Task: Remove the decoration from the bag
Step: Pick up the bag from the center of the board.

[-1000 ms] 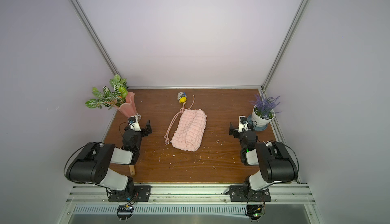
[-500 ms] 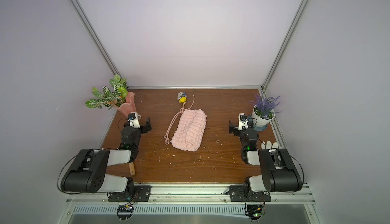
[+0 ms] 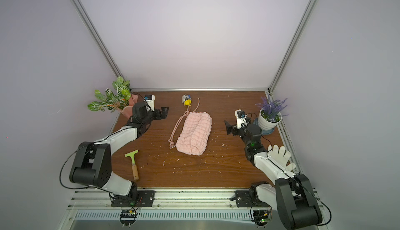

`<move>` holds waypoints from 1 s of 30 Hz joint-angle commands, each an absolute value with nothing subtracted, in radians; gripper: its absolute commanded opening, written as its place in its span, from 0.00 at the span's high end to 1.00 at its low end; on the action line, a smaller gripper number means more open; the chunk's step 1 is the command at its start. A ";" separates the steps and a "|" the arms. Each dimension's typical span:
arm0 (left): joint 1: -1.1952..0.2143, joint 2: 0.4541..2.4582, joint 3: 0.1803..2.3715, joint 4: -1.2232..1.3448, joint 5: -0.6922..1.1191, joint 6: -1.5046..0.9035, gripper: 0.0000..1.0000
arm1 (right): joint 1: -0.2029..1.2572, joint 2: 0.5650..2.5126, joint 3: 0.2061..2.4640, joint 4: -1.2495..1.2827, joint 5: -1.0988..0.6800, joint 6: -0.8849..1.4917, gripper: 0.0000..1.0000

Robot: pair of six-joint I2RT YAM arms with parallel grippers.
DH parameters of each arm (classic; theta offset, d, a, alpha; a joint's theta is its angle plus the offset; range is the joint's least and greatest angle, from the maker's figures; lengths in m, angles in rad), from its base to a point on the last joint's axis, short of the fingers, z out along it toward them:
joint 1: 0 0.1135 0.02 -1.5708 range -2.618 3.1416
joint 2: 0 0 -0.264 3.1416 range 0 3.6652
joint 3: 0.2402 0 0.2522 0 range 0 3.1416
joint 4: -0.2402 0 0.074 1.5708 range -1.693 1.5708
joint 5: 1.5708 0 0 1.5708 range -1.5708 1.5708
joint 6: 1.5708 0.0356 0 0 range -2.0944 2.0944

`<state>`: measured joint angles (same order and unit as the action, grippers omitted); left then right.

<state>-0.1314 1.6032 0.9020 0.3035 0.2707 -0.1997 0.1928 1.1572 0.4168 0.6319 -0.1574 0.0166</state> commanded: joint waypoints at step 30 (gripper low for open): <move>-0.325 2.108 1.323 -0.008 0.565 -0.201 0.29 | 0.310 1.260 0.505 0.597 -0.160 0.091 0.00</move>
